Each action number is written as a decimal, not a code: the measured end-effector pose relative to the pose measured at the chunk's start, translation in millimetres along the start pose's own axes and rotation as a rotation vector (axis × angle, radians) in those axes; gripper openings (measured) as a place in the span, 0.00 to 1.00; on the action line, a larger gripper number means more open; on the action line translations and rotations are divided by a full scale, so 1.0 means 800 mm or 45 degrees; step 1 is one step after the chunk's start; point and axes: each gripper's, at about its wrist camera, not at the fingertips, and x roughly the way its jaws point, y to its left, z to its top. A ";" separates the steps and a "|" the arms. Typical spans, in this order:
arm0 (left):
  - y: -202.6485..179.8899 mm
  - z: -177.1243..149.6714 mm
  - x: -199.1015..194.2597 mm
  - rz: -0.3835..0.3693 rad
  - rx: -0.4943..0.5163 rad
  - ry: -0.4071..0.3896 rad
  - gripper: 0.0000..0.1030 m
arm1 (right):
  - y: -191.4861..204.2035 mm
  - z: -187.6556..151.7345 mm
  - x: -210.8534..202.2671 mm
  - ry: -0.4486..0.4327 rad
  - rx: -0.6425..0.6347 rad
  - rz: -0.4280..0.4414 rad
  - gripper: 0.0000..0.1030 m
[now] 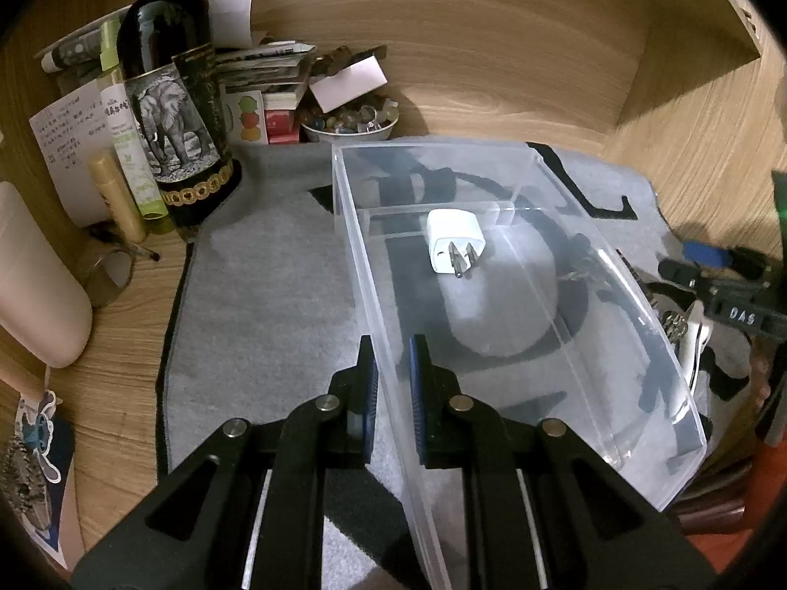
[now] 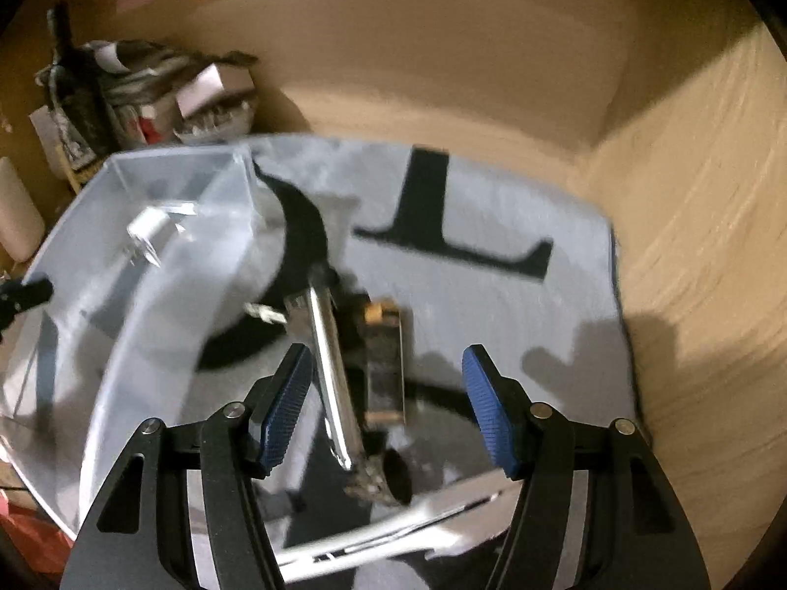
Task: Organize rigid objects
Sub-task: 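Grasp the silver metal cylinder on the rug with the right gripper, then lift the silver cylinder into the clear box and release it, then grasp the black-and-gold Certificate bottle with the right gripper, then carry the Certificate bottle into the clear box and release it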
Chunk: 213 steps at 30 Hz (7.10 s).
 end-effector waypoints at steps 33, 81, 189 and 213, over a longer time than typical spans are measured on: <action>0.000 -0.001 0.010 0.012 -0.026 0.039 0.12 | 0.012 0.003 0.008 -0.012 -0.013 0.164 0.14; 0.001 0.000 0.006 -0.016 -0.023 -0.014 0.13 | 0.196 0.072 0.018 0.043 -0.406 0.456 0.14; 0.006 -0.001 0.014 -0.013 -0.027 0.006 0.12 | 0.139 0.063 -0.006 -0.097 -0.289 0.348 0.21; 0.006 0.000 0.015 -0.032 -0.023 0.008 0.13 | 0.149 0.057 -0.003 -0.060 -0.343 0.320 0.35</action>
